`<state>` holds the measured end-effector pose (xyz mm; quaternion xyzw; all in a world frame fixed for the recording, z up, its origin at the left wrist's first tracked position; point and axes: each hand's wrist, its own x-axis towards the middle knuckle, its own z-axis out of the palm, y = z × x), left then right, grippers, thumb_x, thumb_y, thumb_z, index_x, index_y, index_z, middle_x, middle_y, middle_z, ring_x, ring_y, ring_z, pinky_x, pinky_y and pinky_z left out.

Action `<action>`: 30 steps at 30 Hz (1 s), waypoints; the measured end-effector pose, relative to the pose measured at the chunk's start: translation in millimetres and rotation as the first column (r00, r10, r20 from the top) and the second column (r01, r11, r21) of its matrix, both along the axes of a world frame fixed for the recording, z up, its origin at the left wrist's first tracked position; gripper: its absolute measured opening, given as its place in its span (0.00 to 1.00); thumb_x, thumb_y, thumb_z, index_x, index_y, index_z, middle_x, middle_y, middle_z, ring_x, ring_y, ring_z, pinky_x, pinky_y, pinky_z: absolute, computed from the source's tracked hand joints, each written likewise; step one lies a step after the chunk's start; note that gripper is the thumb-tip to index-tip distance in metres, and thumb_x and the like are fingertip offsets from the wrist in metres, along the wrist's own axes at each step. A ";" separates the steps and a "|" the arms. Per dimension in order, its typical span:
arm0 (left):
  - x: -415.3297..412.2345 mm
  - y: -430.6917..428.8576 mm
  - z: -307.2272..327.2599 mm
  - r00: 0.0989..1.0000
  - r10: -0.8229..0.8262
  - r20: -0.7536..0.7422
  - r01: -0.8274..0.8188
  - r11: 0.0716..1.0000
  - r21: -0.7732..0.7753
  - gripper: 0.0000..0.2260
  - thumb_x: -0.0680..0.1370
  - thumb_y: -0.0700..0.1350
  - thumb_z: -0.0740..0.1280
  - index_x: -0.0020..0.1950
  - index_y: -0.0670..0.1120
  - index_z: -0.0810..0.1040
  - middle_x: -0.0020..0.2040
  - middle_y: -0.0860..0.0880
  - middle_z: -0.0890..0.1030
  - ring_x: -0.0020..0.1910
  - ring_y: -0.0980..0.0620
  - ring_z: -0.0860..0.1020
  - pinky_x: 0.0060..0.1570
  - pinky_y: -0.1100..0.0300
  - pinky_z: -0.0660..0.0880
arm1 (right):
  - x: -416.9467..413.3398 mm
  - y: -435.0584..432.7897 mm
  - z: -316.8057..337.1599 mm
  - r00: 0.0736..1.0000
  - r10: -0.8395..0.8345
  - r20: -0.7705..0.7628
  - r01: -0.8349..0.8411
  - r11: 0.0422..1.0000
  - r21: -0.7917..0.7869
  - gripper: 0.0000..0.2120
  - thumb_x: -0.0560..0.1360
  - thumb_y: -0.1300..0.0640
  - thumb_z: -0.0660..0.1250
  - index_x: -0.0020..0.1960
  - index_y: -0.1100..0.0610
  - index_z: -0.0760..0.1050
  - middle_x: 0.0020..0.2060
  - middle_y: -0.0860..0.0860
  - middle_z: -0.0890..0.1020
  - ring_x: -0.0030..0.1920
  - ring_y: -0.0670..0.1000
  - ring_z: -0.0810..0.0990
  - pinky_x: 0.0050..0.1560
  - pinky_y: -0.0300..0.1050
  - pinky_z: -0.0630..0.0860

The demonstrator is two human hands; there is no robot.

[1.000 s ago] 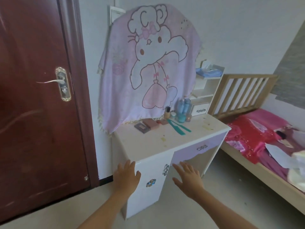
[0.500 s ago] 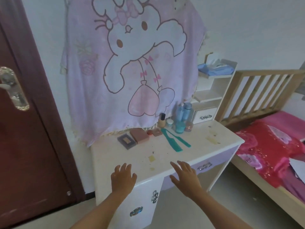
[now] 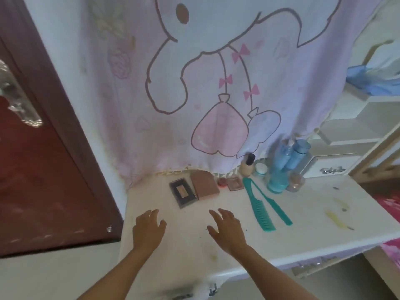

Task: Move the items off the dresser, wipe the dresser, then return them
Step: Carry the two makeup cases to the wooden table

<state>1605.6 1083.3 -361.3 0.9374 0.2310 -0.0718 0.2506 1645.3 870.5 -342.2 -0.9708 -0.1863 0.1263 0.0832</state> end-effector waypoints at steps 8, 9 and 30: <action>95.6 -16.1 -0.1 1.000 -0.025 -0.002 0.025 1.000 0.017 0.21 0.80 0.52 0.56 0.71 0.45 0.63 0.69 0.47 0.67 0.67 0.46 0.66 0.61 0.55 0.68 | 86.6 23.5 4.0 0.997 -0.064 0.038 0.062 0.997 0.052 0.23 0.79 0.47 0.55 0.72 0.51 0.57 0.71 0.51 0.63 0.69 0.53 0.63 0.68 0.47 0.62; 103.0 -18.8 -0.6 1.000 -0.014 -0.008 0.014 0.999 0.031 0.21 0.80 0.53 0.56 0.71 0.46 0.62 0.69 0.47 0.67 0.66 0.46 0.66 0.59 0.55 0.69 | 93.2 26.9 1.9 0.997 -0.067 0.028 0.065 0.996 0.067 0.22 0.79 0.48 0.56 0.71 0.51 0.58 0.69 0.51 0.65 0.68 0.53 0.64 0.66 0.46 0.64; 158.6 -44.7 -6.6 0.960 0.175 -0.220 -0.134 0.972 0.191 0.32 0.74 0.59 0.64 0.71 0.42 0.61 0.71 0.44 0.58 0.66 0.44 0.62 0.60 0.53 0.66 | 140.3 46.3 -22.7 0.986 -0.048 -0.162 0.041 0.998 -0.044 0.33 0.71 0.53 0.65 0.71 0.54 0.54 0.67 0.59 0.59 0.66 0.60 0.62 0.63 0.48 0.66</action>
